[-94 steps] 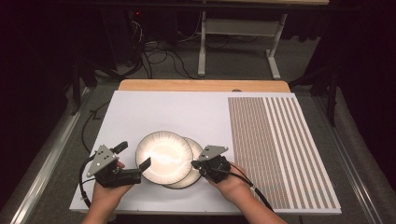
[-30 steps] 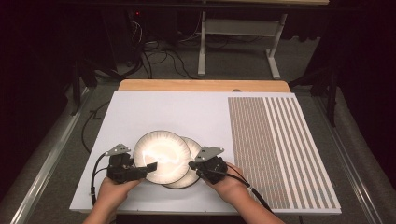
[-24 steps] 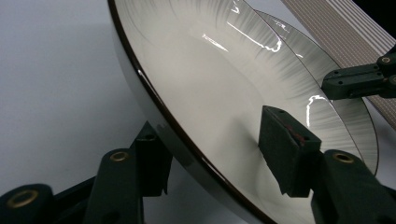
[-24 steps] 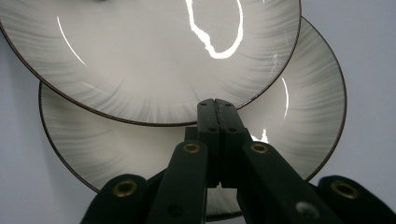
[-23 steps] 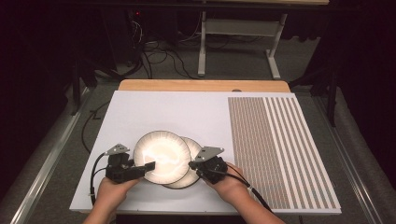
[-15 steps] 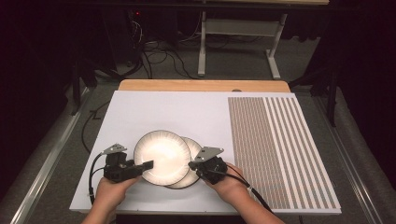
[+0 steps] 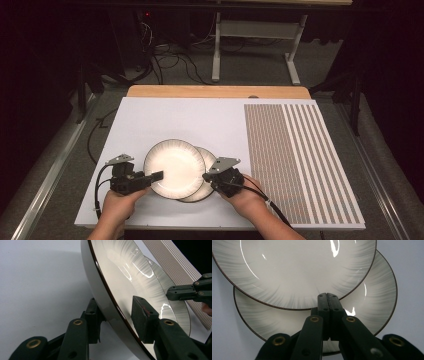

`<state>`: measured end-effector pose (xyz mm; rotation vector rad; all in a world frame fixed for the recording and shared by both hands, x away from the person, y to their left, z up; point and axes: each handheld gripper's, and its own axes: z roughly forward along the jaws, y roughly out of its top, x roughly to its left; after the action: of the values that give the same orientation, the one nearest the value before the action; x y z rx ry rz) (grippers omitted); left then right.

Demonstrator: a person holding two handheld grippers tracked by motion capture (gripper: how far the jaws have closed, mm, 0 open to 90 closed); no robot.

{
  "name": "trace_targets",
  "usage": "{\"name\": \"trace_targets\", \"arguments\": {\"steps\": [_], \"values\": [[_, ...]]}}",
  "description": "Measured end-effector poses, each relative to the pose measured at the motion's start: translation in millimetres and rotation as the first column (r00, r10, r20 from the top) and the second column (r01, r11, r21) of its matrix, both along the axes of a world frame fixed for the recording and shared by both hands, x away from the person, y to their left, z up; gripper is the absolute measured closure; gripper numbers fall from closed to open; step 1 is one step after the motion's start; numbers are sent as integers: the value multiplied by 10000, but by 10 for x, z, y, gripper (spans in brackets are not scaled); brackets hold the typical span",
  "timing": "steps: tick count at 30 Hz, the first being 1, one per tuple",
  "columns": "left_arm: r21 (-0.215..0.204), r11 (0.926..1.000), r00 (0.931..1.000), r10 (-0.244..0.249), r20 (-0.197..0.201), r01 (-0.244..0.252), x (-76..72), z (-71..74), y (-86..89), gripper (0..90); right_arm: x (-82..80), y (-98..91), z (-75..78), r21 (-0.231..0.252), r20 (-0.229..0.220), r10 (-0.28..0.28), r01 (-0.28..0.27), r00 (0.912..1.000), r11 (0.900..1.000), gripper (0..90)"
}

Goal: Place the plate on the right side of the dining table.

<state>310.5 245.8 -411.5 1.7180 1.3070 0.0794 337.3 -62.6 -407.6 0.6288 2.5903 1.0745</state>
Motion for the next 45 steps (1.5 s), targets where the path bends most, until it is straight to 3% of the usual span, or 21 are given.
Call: {"name": "trace_targets", "arguments": {"steps": [13, 19, 24, 29, 31, 36, 41, 45], "values": [[-107, 9999, 9998, 105, 164, -104, -22, 12, -8, 661, -7, -82, 56, 129, 89, -224, 223, 9997, 9997, 900], [-115, 9999, 9994, 124, 324, -120, -35, 21, -17, 677, -13, -193, 147, 499, 171, -510, 501, 9986, 9975, 900], [-409, 9989, 9986, 256, 472, -237, -58, 26, -9, 700, -14, -319, 249, 890, 247, -671, 646, 9974, 9939, 900], [-395, 9990, 9954, 262, 919, -226, -110, 56, -13, 717, -28, -539, 341, 1190, 296, -1156, 1114, 9928, 9866, 822], [-586, 9980, 9932, 288, 1124, -223, -133, 66, -11, 732, -33, -624, 358, 1402, 396, -1369, 1302, 9898, 9815, 795], [-526, 9984, 9877, 286, 1535, -207, -157, 94, -45, 754, -40, -836, 407, 1817, 543, -1831, 1706, 9816, 9684, 704], [-421, 9988, 9797, 315, 1977, -236, -188, 124, -60, 775, -94, -1080, 484, 2429, 653, -2177, 1961, 9738, 9500, 580], [-95, 9999, 9691, 120, 2465, -100, -220, 161, -99, 780, -168, -1242, 514, 2724, 826, -2468, 2163, 9655, 9376, 482]]}}
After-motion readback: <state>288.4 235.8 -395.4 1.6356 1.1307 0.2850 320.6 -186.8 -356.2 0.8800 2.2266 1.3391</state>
